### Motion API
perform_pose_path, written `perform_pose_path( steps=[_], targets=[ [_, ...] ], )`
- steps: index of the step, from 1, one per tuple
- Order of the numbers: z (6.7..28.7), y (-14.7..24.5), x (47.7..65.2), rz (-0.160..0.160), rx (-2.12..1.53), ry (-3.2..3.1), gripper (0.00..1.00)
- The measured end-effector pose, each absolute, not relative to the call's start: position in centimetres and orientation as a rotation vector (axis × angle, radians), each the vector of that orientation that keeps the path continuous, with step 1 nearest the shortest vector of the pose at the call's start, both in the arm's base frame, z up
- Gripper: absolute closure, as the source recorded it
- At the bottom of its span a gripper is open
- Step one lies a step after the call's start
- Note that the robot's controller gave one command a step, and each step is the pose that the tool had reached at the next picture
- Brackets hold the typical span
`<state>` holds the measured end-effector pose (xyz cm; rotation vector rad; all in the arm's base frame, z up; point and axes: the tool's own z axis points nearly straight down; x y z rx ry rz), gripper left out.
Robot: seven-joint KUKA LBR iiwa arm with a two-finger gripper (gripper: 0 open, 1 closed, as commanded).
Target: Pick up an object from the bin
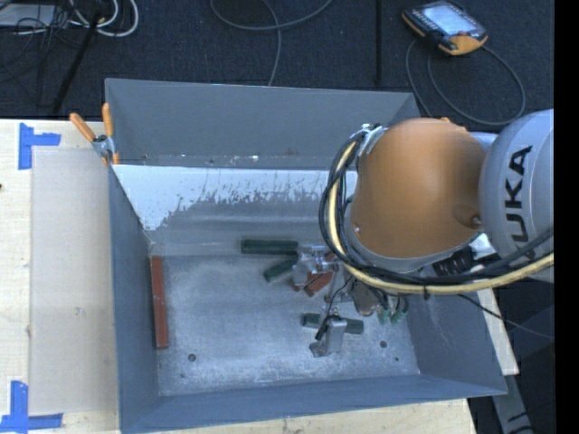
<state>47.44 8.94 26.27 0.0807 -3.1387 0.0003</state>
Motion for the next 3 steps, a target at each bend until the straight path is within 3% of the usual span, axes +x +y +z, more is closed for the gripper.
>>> perform_pose_path(
  steps=[1, 2, 3],
  targets=[
    [23.6, 4.2, 51.4, -0.003, 0.092, -3.15, 0.0],
    [17.2, 1.8, 50.0, 0.002, 0.209, -3.138, 0.0],
    [12.9, 1.5, 51.2, -0.001, 0.189, -3.136, 0.0]
  ],
)
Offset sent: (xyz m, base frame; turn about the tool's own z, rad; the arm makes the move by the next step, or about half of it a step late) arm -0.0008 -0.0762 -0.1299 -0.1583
